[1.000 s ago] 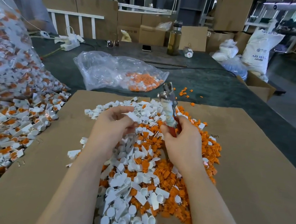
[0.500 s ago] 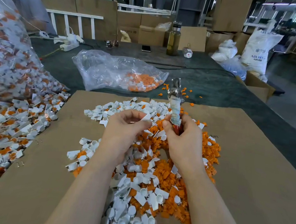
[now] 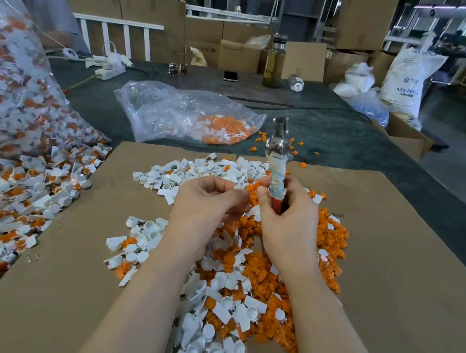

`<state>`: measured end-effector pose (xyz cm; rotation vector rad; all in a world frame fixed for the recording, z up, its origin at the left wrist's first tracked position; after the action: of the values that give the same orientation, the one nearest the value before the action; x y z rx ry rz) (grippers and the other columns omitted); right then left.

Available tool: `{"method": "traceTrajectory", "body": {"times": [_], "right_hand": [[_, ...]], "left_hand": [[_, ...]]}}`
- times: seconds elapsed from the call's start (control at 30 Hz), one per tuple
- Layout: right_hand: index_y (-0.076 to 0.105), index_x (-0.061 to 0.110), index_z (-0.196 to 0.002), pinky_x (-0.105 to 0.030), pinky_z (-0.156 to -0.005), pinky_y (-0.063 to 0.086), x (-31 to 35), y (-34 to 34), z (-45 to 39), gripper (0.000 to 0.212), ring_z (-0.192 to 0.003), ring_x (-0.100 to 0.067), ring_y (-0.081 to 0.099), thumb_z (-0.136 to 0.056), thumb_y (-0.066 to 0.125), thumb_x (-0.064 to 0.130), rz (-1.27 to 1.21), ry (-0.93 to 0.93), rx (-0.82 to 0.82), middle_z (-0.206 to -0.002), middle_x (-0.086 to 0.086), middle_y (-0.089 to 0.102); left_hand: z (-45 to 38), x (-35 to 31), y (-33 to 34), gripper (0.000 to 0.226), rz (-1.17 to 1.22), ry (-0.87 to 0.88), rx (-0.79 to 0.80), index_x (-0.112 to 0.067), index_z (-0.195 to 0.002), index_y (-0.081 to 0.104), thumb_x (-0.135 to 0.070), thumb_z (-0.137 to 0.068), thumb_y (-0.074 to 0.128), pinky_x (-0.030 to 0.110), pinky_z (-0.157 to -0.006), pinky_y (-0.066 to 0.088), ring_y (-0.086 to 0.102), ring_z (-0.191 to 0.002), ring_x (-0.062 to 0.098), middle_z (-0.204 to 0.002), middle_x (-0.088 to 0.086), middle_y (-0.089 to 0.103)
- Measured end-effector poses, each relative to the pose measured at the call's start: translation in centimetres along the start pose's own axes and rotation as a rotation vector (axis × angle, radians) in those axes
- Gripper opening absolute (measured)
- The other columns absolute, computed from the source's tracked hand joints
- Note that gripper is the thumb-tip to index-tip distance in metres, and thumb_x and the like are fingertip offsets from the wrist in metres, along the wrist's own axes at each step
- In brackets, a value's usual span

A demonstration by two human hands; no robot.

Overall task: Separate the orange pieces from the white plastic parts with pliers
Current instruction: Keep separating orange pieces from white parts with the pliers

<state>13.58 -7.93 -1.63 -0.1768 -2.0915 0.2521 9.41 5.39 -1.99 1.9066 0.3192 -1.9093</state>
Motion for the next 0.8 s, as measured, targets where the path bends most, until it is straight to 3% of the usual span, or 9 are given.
{"method": "traceTrajectory", "body": {"times": [0.1,0.4,0.53,0.8], "right_hand": [[0.06,0.023,-0.096,-0.004,-0.063,0.041,0.1,-0.1,0.1,0.012,-0.078,0.009,0.057,-0.09,0.066,0.014,0.051,-0.021,-0.029,-0.081,0.017,0.06],[0.056,0.023,-0.09,-0.004,-0.057,0.04,0.6,-0.3,0.3,0.021,-0.073,0.01,0.057,-0.084,0.072,0.011,0.094,-0.081,-0.083,-0.074,0.019,0.056],[0.058,0.021,-0.089,-0.005,-0.057,0.042,0.7,-0.5,0.3,0.019,-0.073,0.01,0.057,-0.083,0.073,0.013,0.088,-0.091,-0.099,-0.073,0.02,0.056],[0.06,0.02,-0.088,-0.008,-0.055,0.043,0.7,-0.5,0.3,0.014,-0.071,0.005,0.057,-0.084,0.072,0.015,0.078,-0.074,-0.101,-0.071,0.017,0.057]], "left_hand": [[0.1,0.0,0.2,0.01,0.036,-0.012,0.014,-0.007,-0.076,0.069,-0.004,-0.083,0.075,0.021,-0.055,0.055,0.073,-0.064,0.015,-0.071,0.012,0.075],[0.4,-0.5,0.2,0.012,0.06,0.046,-0.01,-0.011,-0.071,0.073,-0.003,-0.079,0.079,0.022,-0.055,0.056,0.074,-0.064,0.019,-0.07,0.012,0.075],[0.5,-0.8,0.1,0.008,-0.041,0.107,-0.067,-0.01,-0.077,0.074,-0.007,-0.078,0.082,0.023,-0.058,0.058,0.075,-0.067,0.021,-0.07,0.008,0.075],[0.7,-1.3,0.4,0.016,-0.182,0.188,-0.117,-0.023,-0.071,0.075,-0.012,-0.076,0.085,0.043,-0.078,0.062,0.075,-0.073,0.022,-0.069,-0.001,0.075]]}}
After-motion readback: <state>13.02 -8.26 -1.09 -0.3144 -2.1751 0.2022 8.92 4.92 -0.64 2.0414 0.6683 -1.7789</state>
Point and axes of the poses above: each hand's wrist, its own z-axis away from the middle knuckle, its own y-axis out of the palm, x = y × z, the point moved 4 cm from there along -z, towards the middle knuckle
